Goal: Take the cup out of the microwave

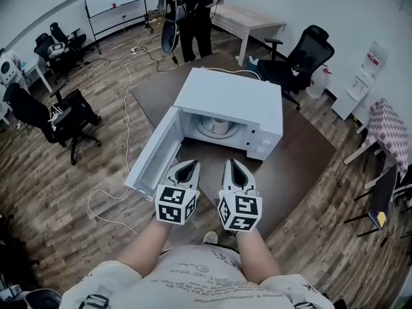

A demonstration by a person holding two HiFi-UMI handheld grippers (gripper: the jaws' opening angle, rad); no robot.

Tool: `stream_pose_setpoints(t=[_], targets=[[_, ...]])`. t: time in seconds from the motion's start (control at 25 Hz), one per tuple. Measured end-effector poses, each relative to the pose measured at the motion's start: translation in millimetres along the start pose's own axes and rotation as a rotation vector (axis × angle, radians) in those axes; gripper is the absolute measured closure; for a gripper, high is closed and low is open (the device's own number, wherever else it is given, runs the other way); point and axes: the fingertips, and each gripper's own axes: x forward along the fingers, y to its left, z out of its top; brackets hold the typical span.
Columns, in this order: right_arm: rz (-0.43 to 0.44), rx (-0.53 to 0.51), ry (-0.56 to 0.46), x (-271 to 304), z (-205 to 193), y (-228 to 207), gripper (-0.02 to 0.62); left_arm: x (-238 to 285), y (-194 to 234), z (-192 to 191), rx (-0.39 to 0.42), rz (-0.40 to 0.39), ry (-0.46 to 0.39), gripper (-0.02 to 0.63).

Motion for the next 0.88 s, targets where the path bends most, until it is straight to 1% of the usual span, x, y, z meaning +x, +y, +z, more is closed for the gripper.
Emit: stream_pose_setpoints(t=[0.2, 0.36, 0.52, 0.68, 0.8, 0.88], targets=[[0.02, 0.001, -0.005, 19.9, 7.9, -18.6, 0.583, 29.5, -0.4, 2.4, 0.02, 0.021, 0.009, 0.591], [0.023, 0.008, 0.012, 29.3, 2.2, -29.2, 0.583, 48.0, 4.5, -1.2, 0.028, 0.028, 0.028, 0.591], [0.012, 0.008, 0.031, 40.0, -2.8, -39.0, 0.583, 66.6, 18.1, -5.1, 0.021, 0.048, 0.037, 0.591], [-0.009, -0.006, 0.052, 52.1, -7.2, -48.6, 0.583, 95.9, 37.4, -26.5, 0.003, 0.06, 0.065, 0.591], [-0.036, -0.008, 0.07, 60.8, -11.1, -56.9, 0.583, 120.1, 49.7, -40.9, 0.004, 0.05, 0.096, 0.589], [-0.062, -0.006, 0.083, 63.9, -13.7, -64.7, 0.583, 137.8, 55.0, -47.1, 0.008, 0.039, 0.111, 0.575]])
